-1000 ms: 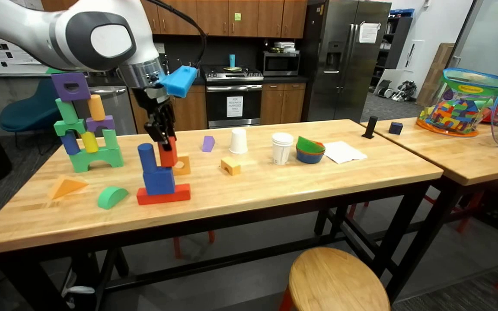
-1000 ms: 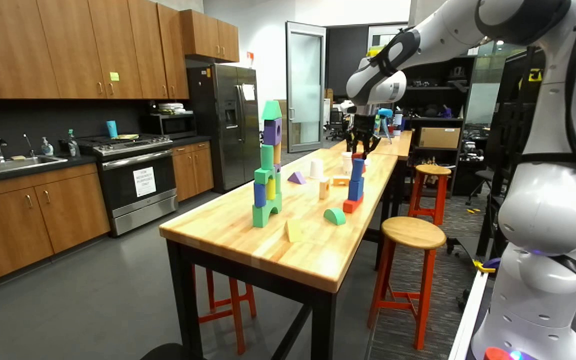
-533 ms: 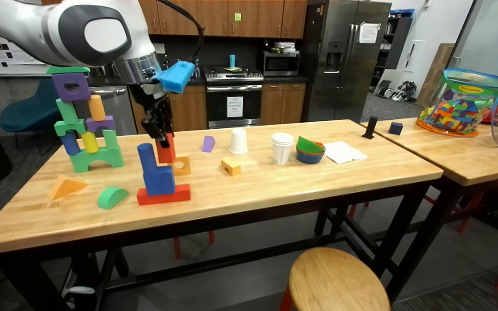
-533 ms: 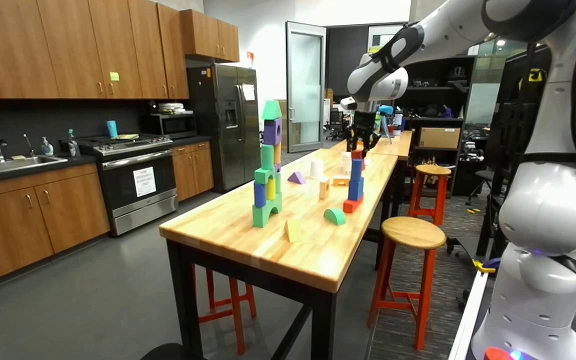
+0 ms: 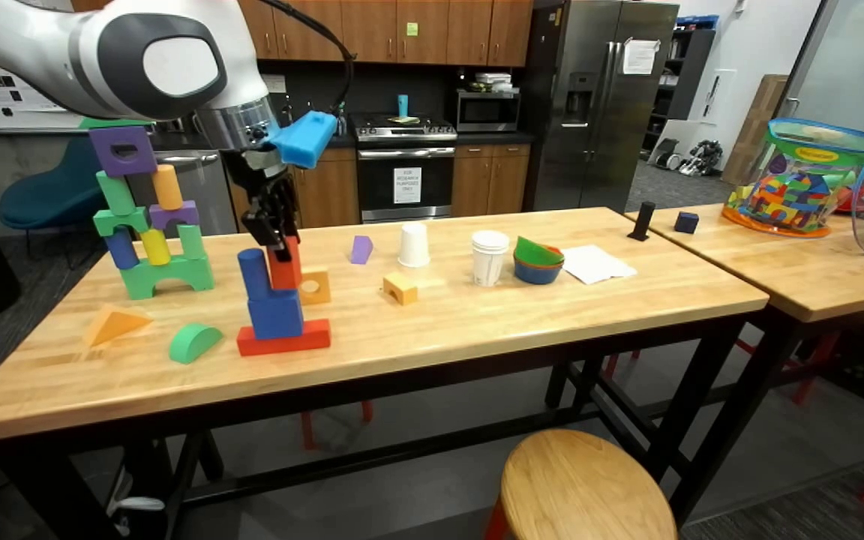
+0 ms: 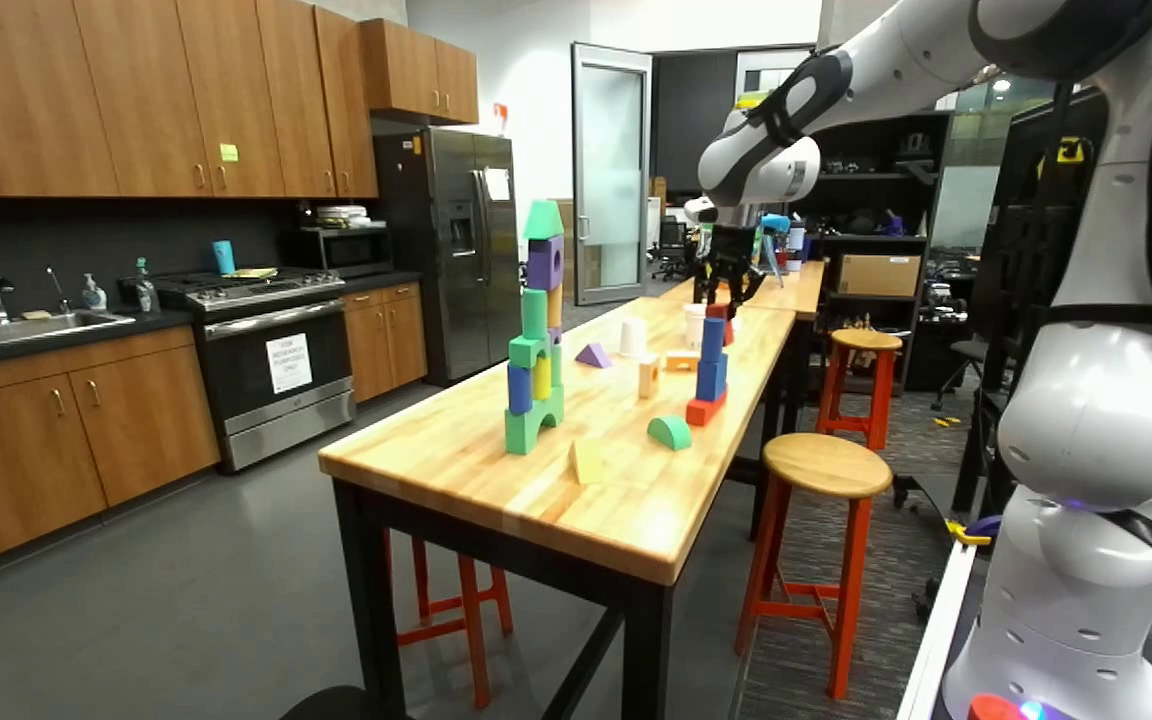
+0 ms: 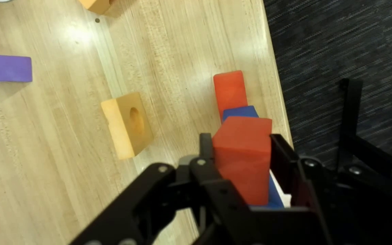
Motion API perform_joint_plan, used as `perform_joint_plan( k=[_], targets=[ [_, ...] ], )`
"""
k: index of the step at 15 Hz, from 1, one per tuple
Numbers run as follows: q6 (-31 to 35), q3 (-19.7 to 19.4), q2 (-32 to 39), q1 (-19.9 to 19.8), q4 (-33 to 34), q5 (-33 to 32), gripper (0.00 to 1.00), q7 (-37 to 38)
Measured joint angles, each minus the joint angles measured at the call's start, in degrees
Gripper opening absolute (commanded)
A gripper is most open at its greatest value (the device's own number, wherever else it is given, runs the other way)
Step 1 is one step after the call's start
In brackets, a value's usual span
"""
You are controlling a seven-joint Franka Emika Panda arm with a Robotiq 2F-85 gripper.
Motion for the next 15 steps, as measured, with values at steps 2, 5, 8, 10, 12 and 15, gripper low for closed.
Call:
perform_joint_plan(
  k=[2, 5, 8, 10, 12, 15],
  targets=[
    [0.04, 0.04, -0.01, 0.05, 0.0, 0.45, 0.19, 0.01],
    [0.17, 0.08, -0.09, 0.11, 0.0, 1.53, 0.19, 0.01],
    [0.17, 0.08, -0.15, 0.11, 0.0, 2.16, 0.19, 0.01],
    [0.17, 0.08, -0.16, 0.11, 0.0, 2.34, 0.19, 0.01],
    [0.17, 0.08, -0.16, 0.11, 0.0, 2.52, 0.19, 0.01],
    [0.17, 0.06, -0.16, 0.09, 0.0, 3.21, 0.19, 0.03]
  ],
)
